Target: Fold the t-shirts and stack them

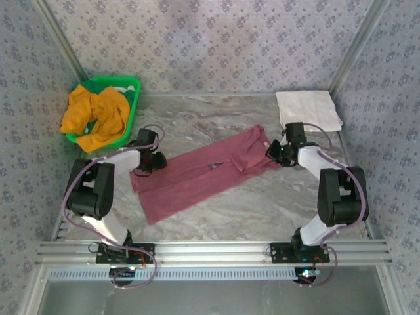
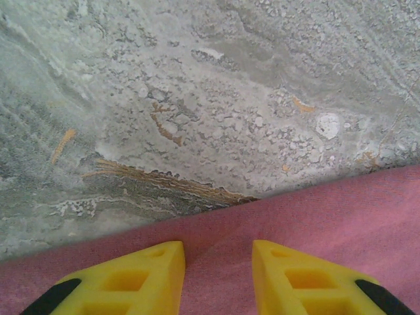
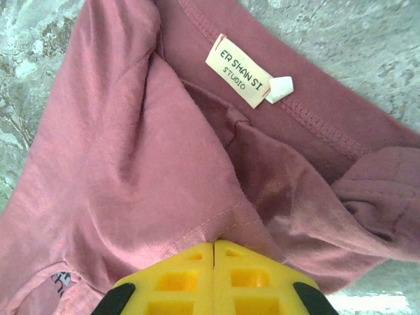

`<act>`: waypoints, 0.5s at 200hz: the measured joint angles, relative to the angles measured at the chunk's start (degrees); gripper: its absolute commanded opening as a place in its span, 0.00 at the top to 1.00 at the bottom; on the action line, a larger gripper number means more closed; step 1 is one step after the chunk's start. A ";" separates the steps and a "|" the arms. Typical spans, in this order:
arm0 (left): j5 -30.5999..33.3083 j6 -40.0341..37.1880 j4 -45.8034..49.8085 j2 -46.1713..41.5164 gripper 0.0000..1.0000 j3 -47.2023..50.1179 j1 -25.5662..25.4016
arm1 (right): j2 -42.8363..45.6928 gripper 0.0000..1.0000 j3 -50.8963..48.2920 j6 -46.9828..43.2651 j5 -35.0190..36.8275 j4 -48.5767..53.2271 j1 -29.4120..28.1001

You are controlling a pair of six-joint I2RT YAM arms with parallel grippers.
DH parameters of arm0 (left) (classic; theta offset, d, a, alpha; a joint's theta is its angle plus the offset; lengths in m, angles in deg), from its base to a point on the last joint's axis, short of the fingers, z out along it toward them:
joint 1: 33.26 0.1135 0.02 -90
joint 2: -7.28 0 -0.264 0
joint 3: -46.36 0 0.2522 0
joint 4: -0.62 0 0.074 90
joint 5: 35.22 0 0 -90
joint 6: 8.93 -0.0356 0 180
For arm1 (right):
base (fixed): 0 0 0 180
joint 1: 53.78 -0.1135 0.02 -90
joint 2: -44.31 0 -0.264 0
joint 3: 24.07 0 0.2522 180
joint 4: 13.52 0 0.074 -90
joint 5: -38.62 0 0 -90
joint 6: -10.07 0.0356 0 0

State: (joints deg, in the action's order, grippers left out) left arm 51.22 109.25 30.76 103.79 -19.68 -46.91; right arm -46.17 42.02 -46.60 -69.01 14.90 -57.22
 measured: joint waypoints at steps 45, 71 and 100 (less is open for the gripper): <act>0.17 0.00 -0.02 0.00 0.67 0.00 0.00 | 2.64 1.00 -0.02 -0.13 0.02 1.57 0.85; 0.22 0.00 -0.15 0.00 0.67 0.09 0.02 | 5.01 1.00 -0.04 -0.15 0.04 2.80 0.85; 0.22 0.02 -0.15 0.00 0.67 0.09 0.02 | 7.45 1.00 -0.44 -0.13 0.04 3.82 0.96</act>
State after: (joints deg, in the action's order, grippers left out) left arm 51.44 109.27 30.61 103.79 -19.59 -46.88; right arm -38.72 41.59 -46.74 -68.97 18.72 -56.26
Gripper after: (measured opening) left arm 0.332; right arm 0.066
